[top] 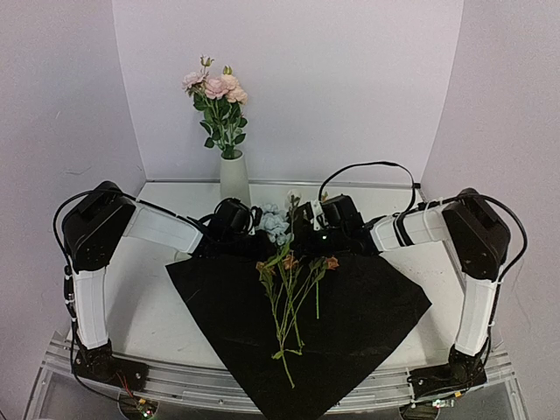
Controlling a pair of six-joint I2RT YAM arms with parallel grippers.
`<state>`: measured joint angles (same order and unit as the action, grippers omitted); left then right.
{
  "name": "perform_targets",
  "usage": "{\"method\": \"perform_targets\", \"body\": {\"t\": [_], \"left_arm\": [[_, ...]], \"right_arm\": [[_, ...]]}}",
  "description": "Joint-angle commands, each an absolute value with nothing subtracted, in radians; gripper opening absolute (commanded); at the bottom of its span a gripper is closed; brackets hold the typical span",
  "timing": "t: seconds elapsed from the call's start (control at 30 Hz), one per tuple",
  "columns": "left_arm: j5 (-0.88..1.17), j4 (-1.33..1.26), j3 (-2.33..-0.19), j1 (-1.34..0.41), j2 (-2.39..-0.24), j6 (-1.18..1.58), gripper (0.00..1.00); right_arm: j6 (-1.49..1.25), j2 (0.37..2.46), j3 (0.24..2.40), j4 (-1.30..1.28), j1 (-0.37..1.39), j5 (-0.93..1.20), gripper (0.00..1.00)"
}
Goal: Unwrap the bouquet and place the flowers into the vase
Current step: Pick up the fake flower from the wrapping paper.
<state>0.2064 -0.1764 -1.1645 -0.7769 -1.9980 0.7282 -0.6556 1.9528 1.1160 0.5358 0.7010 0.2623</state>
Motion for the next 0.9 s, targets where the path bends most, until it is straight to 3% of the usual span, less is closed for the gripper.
{"method": "perform_targets", "body": {"t": [0.0,0.87], "left_arm": [[0.200,-0.207,-1.177,-0.773,-1.998,0.704,0.12],[0.247,-0.207,-1.215,-0.774,-2.045,0.709,0.14]], "right_arm": [[-0.660,1.826,1.077,0.538,0.696,0.210,0.00],[-0.494,1.391,0.902,0.673,0.696,0.200,0.00]]}}
